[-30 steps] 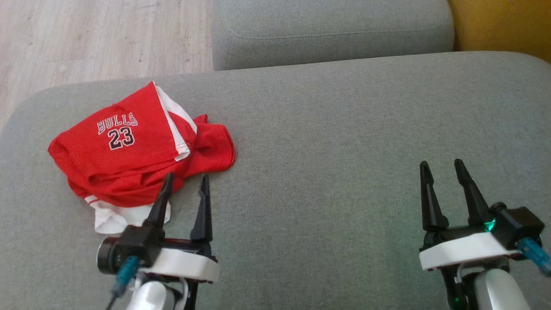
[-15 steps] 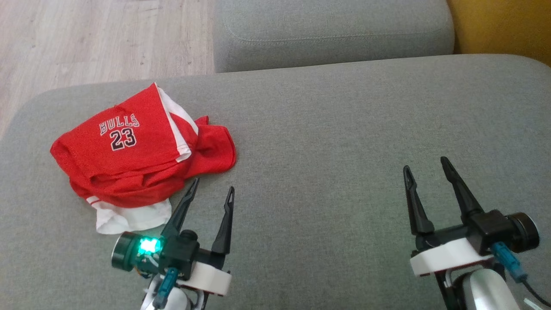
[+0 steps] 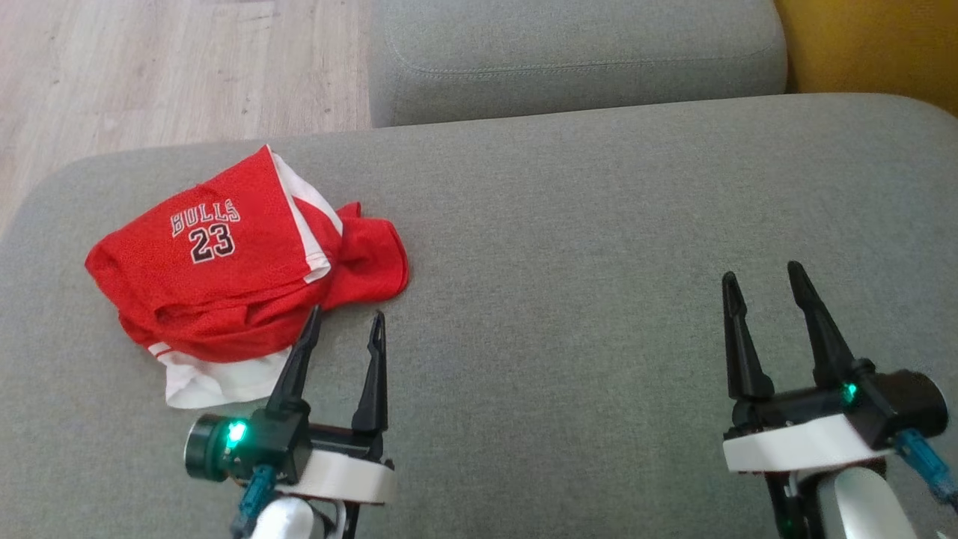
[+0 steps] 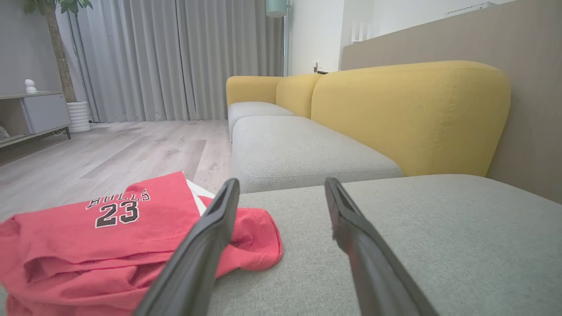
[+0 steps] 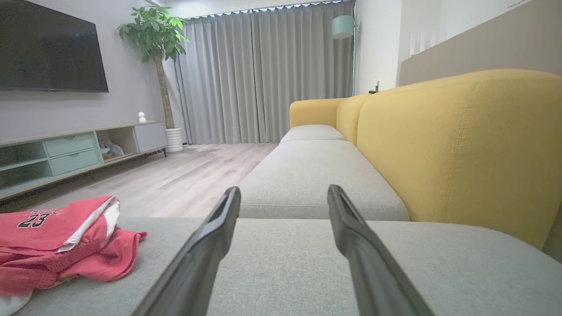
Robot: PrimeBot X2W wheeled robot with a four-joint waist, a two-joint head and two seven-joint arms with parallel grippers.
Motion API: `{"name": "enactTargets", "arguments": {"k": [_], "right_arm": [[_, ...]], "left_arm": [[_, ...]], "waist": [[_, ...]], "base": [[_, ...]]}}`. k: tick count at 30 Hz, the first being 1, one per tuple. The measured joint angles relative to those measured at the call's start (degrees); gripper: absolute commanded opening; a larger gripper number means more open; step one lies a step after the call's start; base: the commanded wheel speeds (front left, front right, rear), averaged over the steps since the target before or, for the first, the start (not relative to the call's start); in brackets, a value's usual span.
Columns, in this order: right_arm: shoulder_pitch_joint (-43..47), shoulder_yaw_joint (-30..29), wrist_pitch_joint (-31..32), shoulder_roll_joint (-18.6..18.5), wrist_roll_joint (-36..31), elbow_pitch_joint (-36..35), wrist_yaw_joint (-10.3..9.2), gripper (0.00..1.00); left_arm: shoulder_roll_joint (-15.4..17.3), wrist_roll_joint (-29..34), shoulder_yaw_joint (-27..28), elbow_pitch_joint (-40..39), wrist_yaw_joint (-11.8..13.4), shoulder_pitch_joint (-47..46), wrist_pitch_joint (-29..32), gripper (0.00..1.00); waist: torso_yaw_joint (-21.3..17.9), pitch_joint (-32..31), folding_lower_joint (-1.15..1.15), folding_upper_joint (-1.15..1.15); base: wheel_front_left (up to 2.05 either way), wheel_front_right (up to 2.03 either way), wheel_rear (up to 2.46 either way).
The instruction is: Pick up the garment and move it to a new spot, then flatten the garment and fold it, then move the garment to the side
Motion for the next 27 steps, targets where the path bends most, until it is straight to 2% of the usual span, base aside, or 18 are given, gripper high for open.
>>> {"name": "enactTargets", "arguments": {"k": [8, 12, 27], "right_arm": [[0.4, -0.3, -0.5, 0.0, 6.0, 5.4, 0.0, 1.0], [0.4, -0.3, -0.5, 0.0, 5.3, 8.6, 0.0, 1.0], [0.3, 0.3, -0.5, 0.0, 7.8, 9.0, 0.0, 1.0]], "left_arm": [[-1.8, 0.5, 2.8, 3.8, -2.8, 0.9, -0.5, 1.0], [-2.3, 0.5, 3.9, 5.2, -3.5, 1.1, -0.5, 1.0], [-3.3, 1.7, 6.1, 6.4, -4.9, 1.3, -0.5, 1.0]], "waist": [[-0.1, 0.2, 0.0, 0.0], [-0.1, 0.1, 0.0, 0.0], [1.4, -1.0, -0.01, 0.0]], "base": [[0.0, 0.0, 0.0], [0.0, 0.0, 0.0], [0.0, 0.0, 0.0]]}}
